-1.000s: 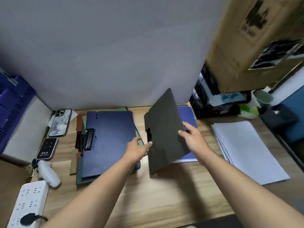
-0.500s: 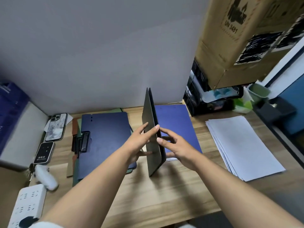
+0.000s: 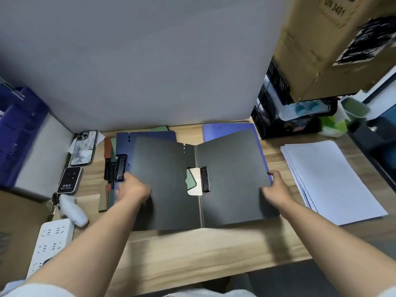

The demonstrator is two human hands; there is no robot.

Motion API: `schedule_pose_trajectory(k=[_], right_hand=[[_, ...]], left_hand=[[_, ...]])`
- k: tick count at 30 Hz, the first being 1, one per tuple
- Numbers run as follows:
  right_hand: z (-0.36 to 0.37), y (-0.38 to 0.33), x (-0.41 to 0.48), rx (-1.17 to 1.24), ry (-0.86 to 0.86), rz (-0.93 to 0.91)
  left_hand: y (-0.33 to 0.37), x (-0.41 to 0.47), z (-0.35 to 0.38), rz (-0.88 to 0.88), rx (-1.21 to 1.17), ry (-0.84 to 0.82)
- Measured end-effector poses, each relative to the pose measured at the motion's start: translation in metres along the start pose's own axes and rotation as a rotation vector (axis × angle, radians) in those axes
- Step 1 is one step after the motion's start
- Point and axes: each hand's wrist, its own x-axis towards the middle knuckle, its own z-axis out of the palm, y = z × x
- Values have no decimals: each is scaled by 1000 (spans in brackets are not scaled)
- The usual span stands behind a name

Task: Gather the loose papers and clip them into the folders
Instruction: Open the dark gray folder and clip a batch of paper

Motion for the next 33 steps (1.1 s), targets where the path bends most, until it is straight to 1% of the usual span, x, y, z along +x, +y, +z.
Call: schedule_pose_trajectory(k=[2, 3, 5, 7, 10, 13, 14, 17, 20, 23, 27, 31, 33], right_hand=[[4, 3, -1, -62, 9, -30], [3, 5, -2, -85, 8, -42], [3, 9, -3, -105, -26, -69], [-7, 20, 1, -56, -54, -71], [-35, 34, 10, -25, -30, -86], [-89, 64, 35, -50, 75, -54], [-104, 75, 44, -62, 111, -36], [-163, 115, 78, -105, 212, 31], [-213, 151, 107, -142, 237, 101], [-248, 178, 136, -158, 159, 83], [-264, 189, 161, -82, 60, 33], [-270, 191, 173, -43, 68, 36], [-275, 192, 178, 9, 41, 58]], left_hand=[[10, -8, 13, 71, 57, 33], [18, -12, 27, 151, 39, 41], [41, -28, 47, 328, -32, 7], [74, -52, 76, 495, -98, -105], [118, -89, 114, 693, -127, -298], [160, -131, 162, 794, -118, -517], [170, -142, 176, 822, -102, -567], [205, -174, 235, 899, 38, -614], [226, -193, 291, 931, 199, -573], [235, -208, 328, 917, 249, -522], [240, -223, 346, 833, 364, -509], [247, -229, 357, 810, 519, -446], [252, -233, 359, 797, 588, -436]])
